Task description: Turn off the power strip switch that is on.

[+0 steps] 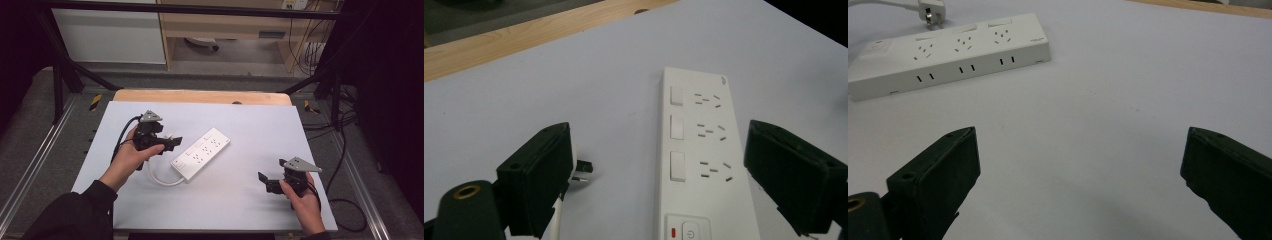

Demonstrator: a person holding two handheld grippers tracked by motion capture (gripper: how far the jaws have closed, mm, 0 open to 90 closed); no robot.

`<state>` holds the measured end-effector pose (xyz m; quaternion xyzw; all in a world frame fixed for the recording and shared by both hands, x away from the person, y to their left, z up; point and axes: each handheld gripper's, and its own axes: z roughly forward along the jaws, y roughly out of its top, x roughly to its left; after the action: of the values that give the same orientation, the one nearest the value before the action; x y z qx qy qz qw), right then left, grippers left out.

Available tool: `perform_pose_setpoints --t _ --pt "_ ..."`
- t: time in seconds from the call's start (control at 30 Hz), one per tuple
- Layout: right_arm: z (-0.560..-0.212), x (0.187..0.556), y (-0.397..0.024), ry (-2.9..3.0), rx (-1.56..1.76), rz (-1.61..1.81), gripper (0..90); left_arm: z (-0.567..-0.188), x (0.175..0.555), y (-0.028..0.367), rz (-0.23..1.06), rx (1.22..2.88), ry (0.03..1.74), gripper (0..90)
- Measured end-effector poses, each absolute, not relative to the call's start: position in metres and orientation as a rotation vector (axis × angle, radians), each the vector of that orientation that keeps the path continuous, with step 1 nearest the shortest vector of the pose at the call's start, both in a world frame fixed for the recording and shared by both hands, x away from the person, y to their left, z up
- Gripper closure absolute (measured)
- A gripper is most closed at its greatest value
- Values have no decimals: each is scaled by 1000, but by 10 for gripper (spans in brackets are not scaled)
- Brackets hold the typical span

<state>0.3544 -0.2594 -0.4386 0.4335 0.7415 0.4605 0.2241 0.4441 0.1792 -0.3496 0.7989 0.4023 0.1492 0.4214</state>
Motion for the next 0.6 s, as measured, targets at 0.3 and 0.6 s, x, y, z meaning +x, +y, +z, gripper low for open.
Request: perform_pose_setpoints --t 0.3,0.6 --pt "-438 354 -259 2047 1193 1273 30 -354 451 177 377 2003 1020 126" --pt "-438 354 -260 2046 1195 1275 29 -361 459 172 375 2005 1030 138"
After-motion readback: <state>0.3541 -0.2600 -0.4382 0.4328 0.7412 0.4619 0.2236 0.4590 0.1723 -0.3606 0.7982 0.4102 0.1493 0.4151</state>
